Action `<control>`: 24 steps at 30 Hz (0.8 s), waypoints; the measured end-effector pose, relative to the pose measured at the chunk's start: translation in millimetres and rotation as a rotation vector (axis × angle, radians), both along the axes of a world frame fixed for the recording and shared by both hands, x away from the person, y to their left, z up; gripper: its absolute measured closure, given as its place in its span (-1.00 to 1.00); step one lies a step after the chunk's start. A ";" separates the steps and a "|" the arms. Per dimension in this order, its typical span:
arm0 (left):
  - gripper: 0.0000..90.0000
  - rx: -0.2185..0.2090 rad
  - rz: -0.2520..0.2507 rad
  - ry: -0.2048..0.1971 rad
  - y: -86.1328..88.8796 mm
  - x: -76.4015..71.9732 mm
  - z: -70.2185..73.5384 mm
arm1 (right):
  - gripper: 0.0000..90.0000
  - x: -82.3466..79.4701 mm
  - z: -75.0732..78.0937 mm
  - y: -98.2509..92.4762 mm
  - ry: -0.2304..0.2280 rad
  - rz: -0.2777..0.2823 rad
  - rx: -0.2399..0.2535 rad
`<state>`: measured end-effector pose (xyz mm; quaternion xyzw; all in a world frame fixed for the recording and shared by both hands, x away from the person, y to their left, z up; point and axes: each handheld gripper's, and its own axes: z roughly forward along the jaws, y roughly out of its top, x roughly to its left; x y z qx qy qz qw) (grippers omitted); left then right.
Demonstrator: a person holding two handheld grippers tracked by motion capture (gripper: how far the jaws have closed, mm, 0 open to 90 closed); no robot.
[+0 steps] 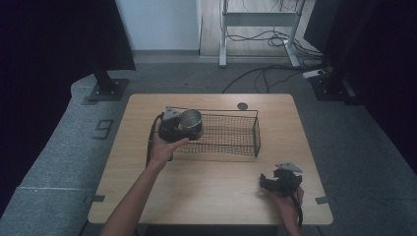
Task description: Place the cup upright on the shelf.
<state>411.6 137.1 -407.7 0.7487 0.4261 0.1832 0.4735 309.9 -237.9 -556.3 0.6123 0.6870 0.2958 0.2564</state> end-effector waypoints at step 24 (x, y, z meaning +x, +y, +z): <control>-0.58 0.008 0.028 0.086 -12.3 25.1 -32.1 | -0.95 -0.1 0.1 0.0 0.001 0.001 0.001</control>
